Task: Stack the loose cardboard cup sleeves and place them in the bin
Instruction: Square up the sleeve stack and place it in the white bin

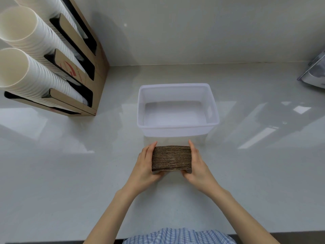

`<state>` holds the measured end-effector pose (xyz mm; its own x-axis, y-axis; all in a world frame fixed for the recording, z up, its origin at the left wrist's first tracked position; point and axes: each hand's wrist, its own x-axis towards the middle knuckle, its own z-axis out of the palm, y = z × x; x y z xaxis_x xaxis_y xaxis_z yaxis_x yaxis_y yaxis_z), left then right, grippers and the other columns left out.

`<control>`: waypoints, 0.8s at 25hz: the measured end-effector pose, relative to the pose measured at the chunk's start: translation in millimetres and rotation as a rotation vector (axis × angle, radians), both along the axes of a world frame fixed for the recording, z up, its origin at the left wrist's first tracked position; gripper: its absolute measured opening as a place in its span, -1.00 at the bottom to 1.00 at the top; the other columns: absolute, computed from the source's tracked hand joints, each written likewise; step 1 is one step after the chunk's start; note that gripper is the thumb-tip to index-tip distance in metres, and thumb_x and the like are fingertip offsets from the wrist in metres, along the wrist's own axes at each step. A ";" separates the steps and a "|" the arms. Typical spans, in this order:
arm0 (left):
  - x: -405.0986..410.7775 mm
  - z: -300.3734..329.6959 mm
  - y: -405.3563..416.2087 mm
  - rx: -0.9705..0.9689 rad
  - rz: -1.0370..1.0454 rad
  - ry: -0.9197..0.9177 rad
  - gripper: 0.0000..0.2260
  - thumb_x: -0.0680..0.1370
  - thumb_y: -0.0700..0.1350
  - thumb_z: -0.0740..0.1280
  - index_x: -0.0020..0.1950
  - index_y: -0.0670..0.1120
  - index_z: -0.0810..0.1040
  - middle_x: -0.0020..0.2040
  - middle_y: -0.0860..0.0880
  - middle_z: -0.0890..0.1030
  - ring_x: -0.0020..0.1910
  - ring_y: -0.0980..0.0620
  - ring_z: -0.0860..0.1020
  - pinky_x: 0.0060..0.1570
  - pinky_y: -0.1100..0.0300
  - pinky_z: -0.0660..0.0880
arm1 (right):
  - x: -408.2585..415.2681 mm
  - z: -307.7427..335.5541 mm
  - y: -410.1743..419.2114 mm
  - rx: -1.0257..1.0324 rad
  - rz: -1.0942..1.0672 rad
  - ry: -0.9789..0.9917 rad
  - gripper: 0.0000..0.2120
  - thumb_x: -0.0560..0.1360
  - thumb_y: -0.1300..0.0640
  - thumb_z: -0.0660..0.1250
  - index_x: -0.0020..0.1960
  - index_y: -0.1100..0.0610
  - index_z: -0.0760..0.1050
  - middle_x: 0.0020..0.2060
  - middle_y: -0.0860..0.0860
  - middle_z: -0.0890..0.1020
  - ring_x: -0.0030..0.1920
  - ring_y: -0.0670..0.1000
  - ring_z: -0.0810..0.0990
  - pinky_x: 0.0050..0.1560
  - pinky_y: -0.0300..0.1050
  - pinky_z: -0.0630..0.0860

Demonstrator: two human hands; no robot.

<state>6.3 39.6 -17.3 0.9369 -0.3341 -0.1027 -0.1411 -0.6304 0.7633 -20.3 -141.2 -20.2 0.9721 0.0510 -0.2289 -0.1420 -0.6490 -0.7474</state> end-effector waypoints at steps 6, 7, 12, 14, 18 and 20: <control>7.9 0.2 6.6 0.024 -0.066 0.024 -0.21 0.30 0.04 0.47 0.41 -0.05 0.14 0.33 -0.06 0.30 0.28 0.04 0.30 0.32 0.16 0.27 | 6.7 4.0 -4.0 -0.031 0.043 0.022 -0.18 0.39 0.24 0.35 0.47 0.18 -0.08 0.37 0.11 0.26 0.36 0.08 0.33 0.23 -0.31 0.23; 8.5 0.3 7.4 0.026 -0.063 0.024 -0.24 0.28 0.09 0.45 0.38 -0.04 0.19 0.28 -0.02 0.34 0.24 0.04 0.34 0.30 0.13 0.32 | 8.4 5.9 -4.7 -0.048 0.057 0.015 -0.20 0.38 0.23 0.37 0.45 0.18 -0.04 0.36 0.12 0.28 0.34 0.09 0.35 0.25 -0.26 0.27; 8.4 6.1 11.4 -0.008 -0.078 0.036 -0.33 0.16 0.19 0.35 0.23 0.06 0.31 0.01 0.27 0.34 0.07 0.07 0.38 0.11 0.26 0.35 | 12.0 18.7 -8.6 -0.115 0.156 0.000 -0.22 0.31 0.18 0.42 0.41 0.18 0.09 0.30 0.11 0.33 0.31 0.07 0.35 0.28 -0.18 0.28; 8.0 12.0 14.1 -0.066 -0.085 0.092 -0.40 0.15 0.14 0.38 0.14 0.25 0.25 0.04 0.31 0.34 0.12 0.09 0.40 0.08 0.40 0.31 | 10.4 23.9 -10.0 -0.095 0.180 0.008 -0.24 0.28 0.19 0.45 0.38 0.17 0.15 0.25 0.08 0.35 0.27 0.04 0.36 0.25 -0.22 0.29; 9.5 31.5 21.3 -0.226 -0.065 0.227 -0.30 0.16 0.03 0.45 0.14 0.36 0.15 0.14 0.23 0.41 0.15 0.26 0.42 0.02 0.60 0.33 | 8.0 41.0 -13.5 0.059 0.123 0.127 -0.26 0.25 0.16 0.50 0.30 0.06 0.18 0.12 -0.03 0.42 0.13 -0.03 0.45 0.06 -0.26 0.39; 10.6 45.3 21.2 -0.362 -0.035 0.269 -0.31 0.15 0.02 0.45 0.15 0.36 0.18 0.15 0.19 0.41 0.09 0.27 0.49 -0.02 0.47 0.45 | 8.5 52.5 -13.8 0.161 0.094 0.212 -0.26 0.23 0.14 0.52 0.26 -0.03 0.17 0.08 -0.07 0.48 0.10 -0.04 0.50 0.03 -0.22 0.45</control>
<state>16.8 60.8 27.9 0.8801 -0.4248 -0.2119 0.0761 -0.3142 0.9463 -11.7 -155.1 32.3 0.8928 0.1909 -0.4080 -0.2508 -0.5418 -0.8022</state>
